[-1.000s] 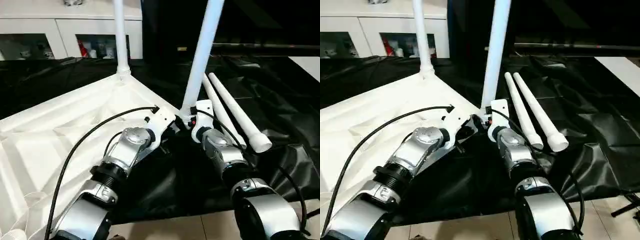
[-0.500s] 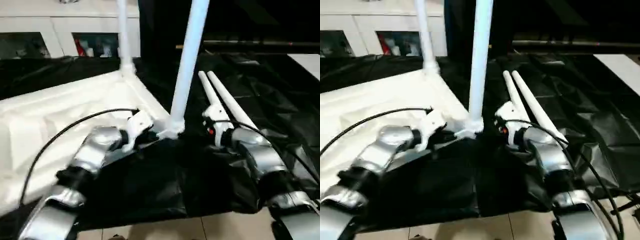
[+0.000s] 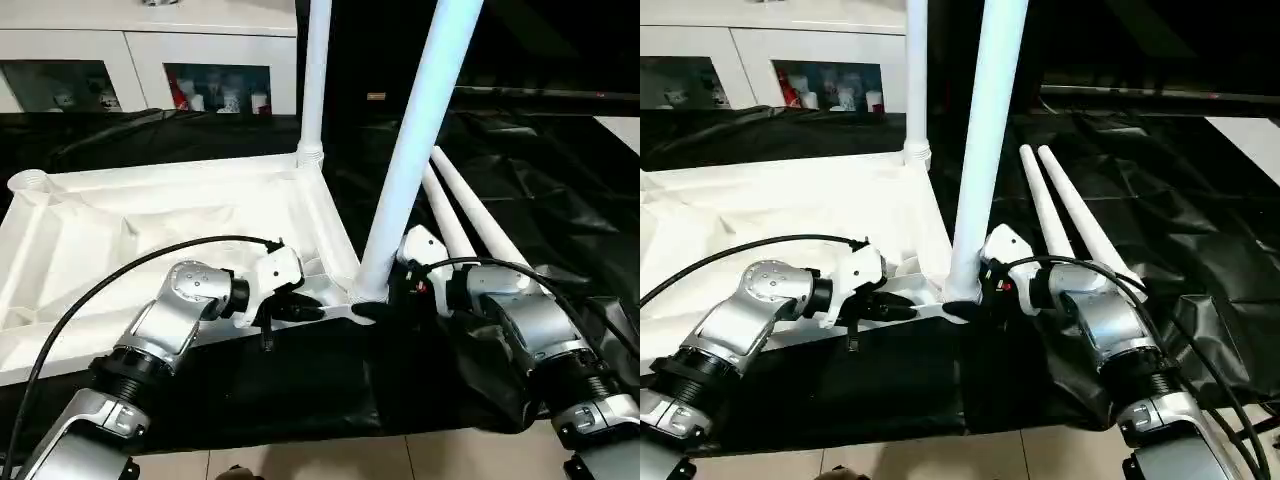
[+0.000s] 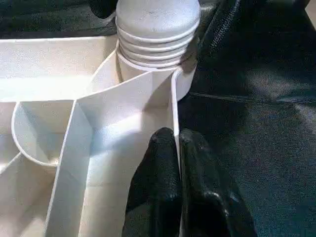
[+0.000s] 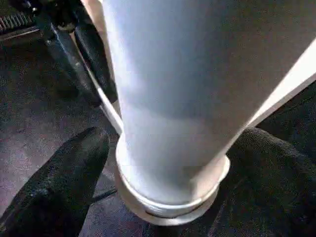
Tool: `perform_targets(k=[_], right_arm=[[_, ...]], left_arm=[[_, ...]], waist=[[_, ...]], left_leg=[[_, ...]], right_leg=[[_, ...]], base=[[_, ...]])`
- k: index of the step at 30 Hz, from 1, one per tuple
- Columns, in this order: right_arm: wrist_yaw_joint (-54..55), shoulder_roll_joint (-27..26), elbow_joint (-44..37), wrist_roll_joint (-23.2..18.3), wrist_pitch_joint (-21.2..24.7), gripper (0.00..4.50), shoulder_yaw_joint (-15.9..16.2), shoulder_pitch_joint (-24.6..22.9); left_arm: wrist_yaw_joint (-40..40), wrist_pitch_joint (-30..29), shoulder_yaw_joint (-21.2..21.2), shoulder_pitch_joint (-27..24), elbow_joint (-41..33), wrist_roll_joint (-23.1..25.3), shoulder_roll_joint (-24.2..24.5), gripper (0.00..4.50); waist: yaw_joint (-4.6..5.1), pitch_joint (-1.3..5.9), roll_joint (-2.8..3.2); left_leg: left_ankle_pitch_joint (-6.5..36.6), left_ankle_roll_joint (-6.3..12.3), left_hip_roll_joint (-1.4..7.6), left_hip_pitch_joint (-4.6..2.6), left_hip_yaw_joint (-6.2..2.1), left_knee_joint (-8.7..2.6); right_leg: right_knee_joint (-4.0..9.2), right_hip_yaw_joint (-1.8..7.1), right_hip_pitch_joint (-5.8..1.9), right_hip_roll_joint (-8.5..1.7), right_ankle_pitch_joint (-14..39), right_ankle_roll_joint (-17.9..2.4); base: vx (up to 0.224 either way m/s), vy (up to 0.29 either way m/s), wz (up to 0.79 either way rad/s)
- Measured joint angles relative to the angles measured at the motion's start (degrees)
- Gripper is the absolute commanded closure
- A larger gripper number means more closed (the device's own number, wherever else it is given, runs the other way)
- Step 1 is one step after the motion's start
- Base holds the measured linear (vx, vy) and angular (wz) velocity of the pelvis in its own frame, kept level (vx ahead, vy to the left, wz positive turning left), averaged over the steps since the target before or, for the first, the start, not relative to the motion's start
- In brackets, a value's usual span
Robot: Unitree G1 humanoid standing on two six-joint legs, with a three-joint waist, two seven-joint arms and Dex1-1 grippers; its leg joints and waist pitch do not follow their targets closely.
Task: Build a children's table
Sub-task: Rotate leg to tighten
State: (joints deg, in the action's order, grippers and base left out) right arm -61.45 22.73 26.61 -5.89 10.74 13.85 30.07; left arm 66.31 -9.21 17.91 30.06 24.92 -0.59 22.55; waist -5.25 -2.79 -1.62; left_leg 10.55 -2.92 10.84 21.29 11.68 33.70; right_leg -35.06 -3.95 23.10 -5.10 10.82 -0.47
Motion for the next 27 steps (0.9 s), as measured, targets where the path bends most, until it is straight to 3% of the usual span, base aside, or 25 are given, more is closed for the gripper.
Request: perform_targets(k=[5,7,19,27], right_arm=[[0.0,-0.2,0.7,0.0,0.1,0.33,0.0,0.4],[0.0,-0.3,0.9,0.0,0.1,0.64,0.0,0.5],[-0.3,-1.1,1.6,-0.2,0.0,1.58,0.0,0.6],[-0.3,-1.3,1.6,-0.2,-0.2,1.74,0.0,0.6]], left_arm=[[0.1,-0.7,0.0,-0.2,-0.6,-0.2,0.2,4.5],[0.1,-0.8,0.0,-0.2,-0.7,-0.3,0.3,4.5],[0.3,-1.0,-0.1,-0.3,-1.0,-0.3,0.9,4.5],[0.4,-1.4,-0.1,-0.5,-1.4,-0.3,1.1,4.5]], waist=[[0.07,-0.03,-0.05],[0.09,-0.03,-0.06],[0.17,-0.06,-0.12],[0.16,-0.05,-0.15]], left_leg=[[0.0,0.0,0.0,0.01,0.0,0.0],[0.0,0.0,0.0,0.01,0.0,0.0],[0.0,0.0,0.01,0.0,0.0,0.04],[0.0,0.0,0.01,0.0,0.0,0.08]], right_leg=[[0.0,0.0,0.01,0.0,0.0,0.0],[0.0,0.0,0.01,0.0,0.0,0.0],[-0.05,0.0,0.01,0.01,0.0,0.0],[-0.08,0.0,0.01,0.01,0.0,0.0]], base=[[0.0,0.0,0.0],[0.0,0.0,0.0],[0.0,0.0,0.0],[0.0,0.0,0.0]])
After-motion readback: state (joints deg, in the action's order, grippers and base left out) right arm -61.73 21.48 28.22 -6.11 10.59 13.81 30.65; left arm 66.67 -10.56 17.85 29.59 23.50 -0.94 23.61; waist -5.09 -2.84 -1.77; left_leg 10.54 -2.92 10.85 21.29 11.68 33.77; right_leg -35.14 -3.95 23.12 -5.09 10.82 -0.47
